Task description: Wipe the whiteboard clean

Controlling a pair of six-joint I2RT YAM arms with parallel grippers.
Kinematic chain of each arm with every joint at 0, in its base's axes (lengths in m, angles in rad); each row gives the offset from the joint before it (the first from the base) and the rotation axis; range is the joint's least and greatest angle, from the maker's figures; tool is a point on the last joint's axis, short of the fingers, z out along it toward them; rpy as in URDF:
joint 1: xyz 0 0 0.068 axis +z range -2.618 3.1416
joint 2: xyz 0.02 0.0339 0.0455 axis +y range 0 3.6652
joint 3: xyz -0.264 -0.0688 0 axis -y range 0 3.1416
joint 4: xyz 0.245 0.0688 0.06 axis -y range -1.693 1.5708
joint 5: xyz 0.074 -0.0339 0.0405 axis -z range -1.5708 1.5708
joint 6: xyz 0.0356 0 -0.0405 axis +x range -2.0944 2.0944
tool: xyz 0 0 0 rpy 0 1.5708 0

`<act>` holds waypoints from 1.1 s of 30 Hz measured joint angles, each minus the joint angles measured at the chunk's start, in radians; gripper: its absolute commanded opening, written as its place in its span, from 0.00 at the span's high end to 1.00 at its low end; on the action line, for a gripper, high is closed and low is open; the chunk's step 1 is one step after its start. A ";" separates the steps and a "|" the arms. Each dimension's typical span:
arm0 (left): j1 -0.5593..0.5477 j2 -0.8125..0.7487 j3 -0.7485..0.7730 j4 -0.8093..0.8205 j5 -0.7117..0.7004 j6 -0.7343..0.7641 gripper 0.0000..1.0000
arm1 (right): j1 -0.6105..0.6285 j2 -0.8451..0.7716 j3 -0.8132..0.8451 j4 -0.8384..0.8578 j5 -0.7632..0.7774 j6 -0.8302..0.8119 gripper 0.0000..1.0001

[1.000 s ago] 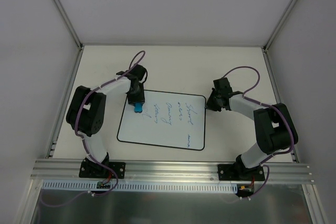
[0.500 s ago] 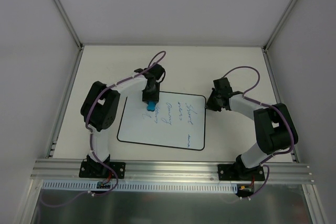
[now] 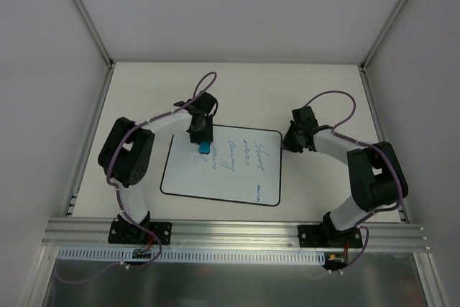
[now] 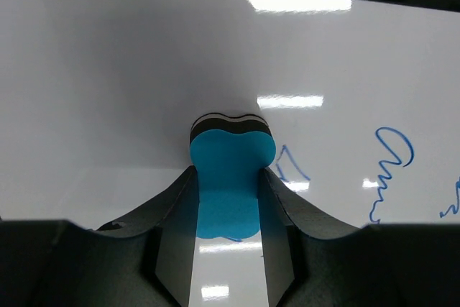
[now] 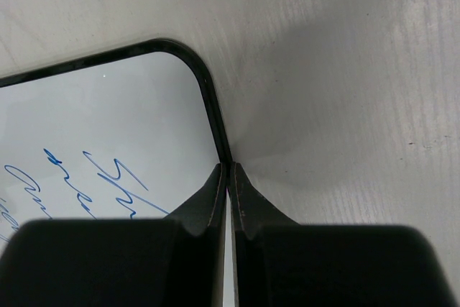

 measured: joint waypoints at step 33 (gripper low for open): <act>-0.095 -0.164 -0.213 0.057 -0.003 -0.100 1.00 | 0.011 0.000 -0.008 0.028 0.007 -0.004 1.00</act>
